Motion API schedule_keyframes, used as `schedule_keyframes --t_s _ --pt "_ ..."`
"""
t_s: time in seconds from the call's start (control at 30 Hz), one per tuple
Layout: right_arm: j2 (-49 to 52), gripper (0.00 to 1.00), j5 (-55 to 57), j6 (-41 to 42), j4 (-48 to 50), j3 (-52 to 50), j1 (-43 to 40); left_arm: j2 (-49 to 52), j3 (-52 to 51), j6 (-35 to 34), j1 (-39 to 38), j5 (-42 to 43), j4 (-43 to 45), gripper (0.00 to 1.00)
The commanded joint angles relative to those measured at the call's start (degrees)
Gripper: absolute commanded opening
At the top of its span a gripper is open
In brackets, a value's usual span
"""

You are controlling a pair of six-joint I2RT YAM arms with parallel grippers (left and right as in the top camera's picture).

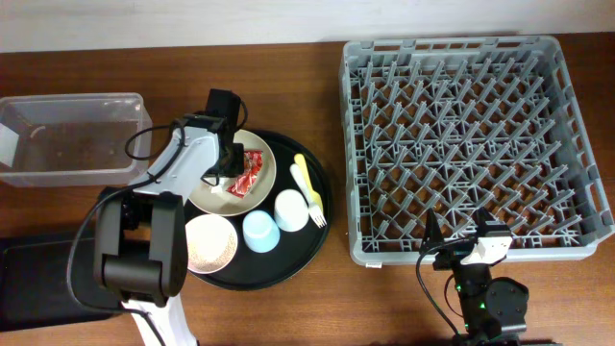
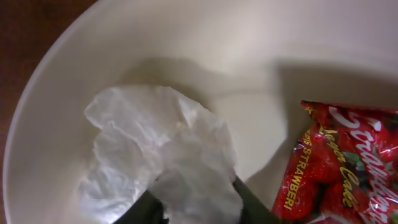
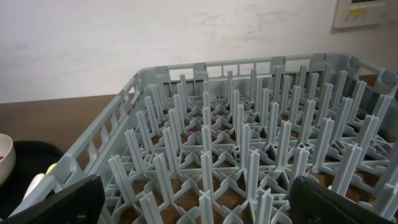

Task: Sort waste into correct bins and load items into the dishwasher rack
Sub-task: 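Reach the left gripper to the plate and grasp the white tissue, then carry the tissue left and drop it into the clear bin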

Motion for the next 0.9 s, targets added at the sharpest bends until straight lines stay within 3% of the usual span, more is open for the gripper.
schedule_keyframes --t_s 0.0,0.33,0.67,0.87 --pt "-0.22 0.98 0.90 0.39 -0.42 -0.26 -0.17 -0.17 1.51 -0.15 0.11 -0.90 -0.13 0.01" --pt "-0.22 0.98 0.90 0.39 -0.42 -0.26 -0.17 -13.05 19.52 2.64 2.34 -7.04 -10.23 0.00" --pt "-0.22 0.98 0.90 0.39 -0.39 -0.26 -0.17 -17.07 20.90 2.60 26.51 -2.67 -8.04 0.00" --pt "-0.22 0.98 0.90 0.39 -0.42 -0.26 -0.17 -9.99 20.85 2.62 36.00 -2.19 -0.68 0.01"
